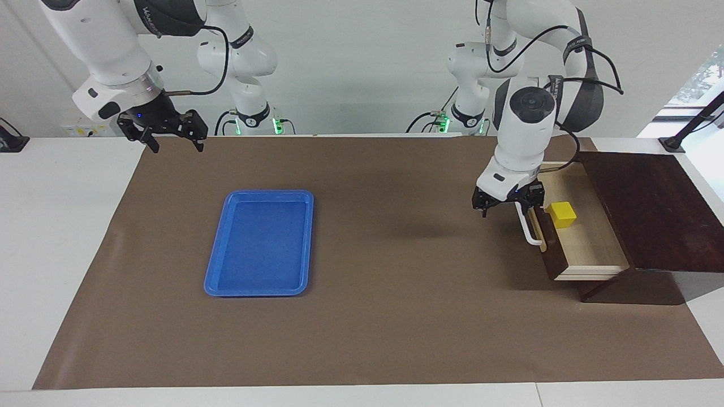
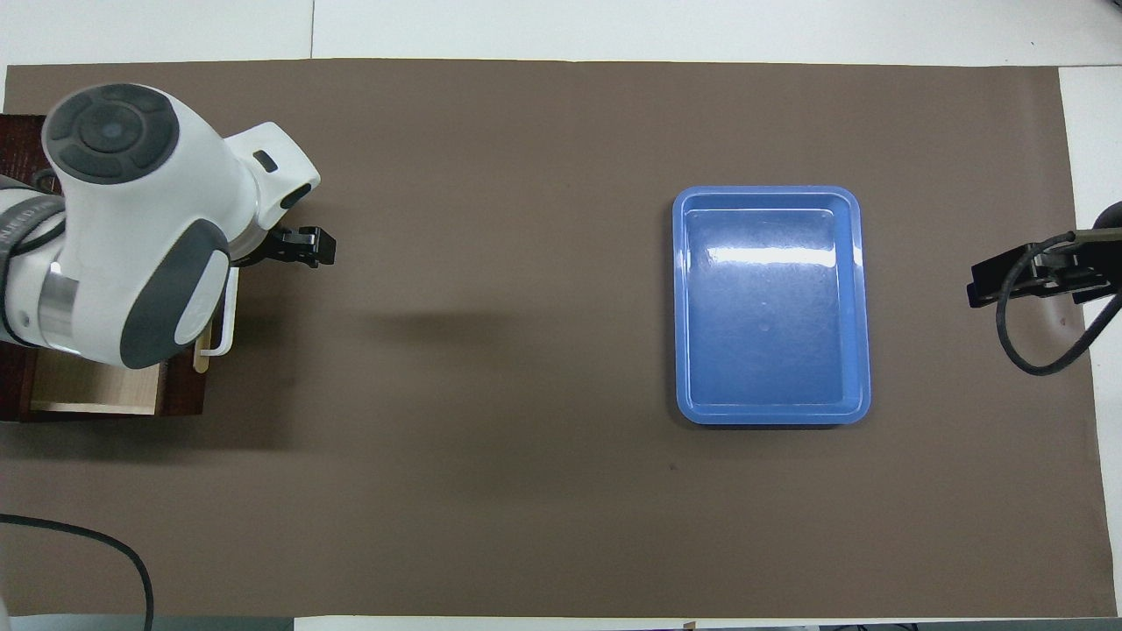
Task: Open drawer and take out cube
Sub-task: 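Grasp the white drawer handle with the left gripper and pull it open, then reach into the drawer and grasp the yellow cube with the left gripper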
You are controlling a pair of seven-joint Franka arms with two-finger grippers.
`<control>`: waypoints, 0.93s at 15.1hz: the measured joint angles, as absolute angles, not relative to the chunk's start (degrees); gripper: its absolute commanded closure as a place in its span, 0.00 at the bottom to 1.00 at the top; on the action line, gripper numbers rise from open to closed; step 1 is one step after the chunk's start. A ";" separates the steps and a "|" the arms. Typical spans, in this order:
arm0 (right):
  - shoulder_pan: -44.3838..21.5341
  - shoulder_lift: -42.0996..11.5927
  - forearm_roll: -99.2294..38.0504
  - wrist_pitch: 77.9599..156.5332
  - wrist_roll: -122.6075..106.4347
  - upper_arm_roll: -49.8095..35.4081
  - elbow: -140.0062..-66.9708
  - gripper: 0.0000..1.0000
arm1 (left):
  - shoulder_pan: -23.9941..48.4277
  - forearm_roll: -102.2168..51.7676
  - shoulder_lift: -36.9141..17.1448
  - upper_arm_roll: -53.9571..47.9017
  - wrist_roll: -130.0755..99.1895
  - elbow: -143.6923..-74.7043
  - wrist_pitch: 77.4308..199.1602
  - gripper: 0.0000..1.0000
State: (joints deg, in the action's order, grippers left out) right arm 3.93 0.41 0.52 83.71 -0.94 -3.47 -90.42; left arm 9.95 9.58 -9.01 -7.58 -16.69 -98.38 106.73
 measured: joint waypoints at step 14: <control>3.93 0.41 0.52 83.71 -0.95 -3.48 -90.42 0.00 | -8.59 3.18 -7.74 -6.52 -63.70 -95.78 104.98 0.00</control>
